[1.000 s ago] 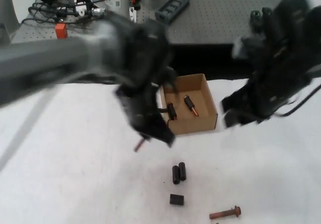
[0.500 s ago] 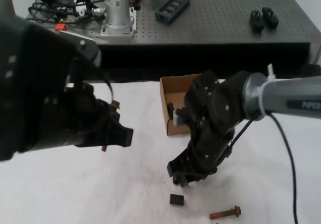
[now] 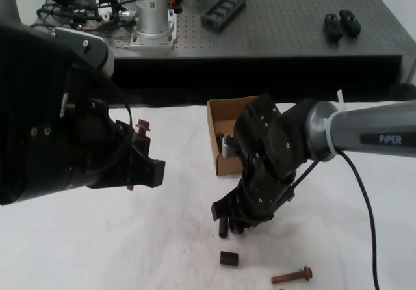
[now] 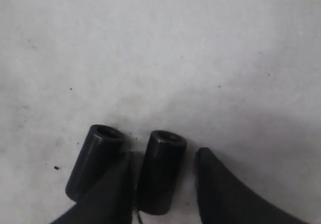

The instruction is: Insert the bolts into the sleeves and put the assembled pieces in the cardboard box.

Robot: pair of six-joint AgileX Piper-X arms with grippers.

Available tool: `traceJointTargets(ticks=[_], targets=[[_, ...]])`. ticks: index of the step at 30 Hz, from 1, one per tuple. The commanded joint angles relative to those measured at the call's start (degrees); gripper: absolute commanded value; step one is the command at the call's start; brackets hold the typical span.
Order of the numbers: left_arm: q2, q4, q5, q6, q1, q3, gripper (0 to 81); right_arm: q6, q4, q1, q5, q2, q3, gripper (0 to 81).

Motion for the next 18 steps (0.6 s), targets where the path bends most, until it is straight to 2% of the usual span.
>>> traceJointTargets(ticks=[1,6,9,10,12,16,18], targets=[[-0.5,-1.1,0.0,-0.4,0.2,-0.2,0.7,0.0,1.8,0.1,-0.5,1.4,-0.3,17.9],[-0.5,-1.1,1.3,-0.4,0.2,-0.2,0.7,-1.8,2.8,0.1,-1.3,1.7,-0.3,9.6],[-0.5,-1.6,4.1,-1.7,0.2,-0.2,0.7,-3.7,2.7,0.1,-1.3,1.3,-0.3,0.8],[-0.5,-1.6,5.3,-2.0,0.2,-0.2,0.7,-3.9,2.6,0.1,-2.1,0.9,-0.3,3.6],[-0.5,-4.2,8.6,-2.2,0.2,0.2,0.7,-4.8,2.4,-0.6,-5.5,-0.6,-0.3,3.5],[-0.3,-16.3,17.2,-4.9,0.2,3.2,0.7,-5.7,2.0,-2.8,-17.5,-8.2,1.3,3.5],[0.4,-23.8,21.8,-10.1,0.2,5.3,0.7,-6.8,0.1,-3.6,-18.0,-14.8,4.2,3.5]])
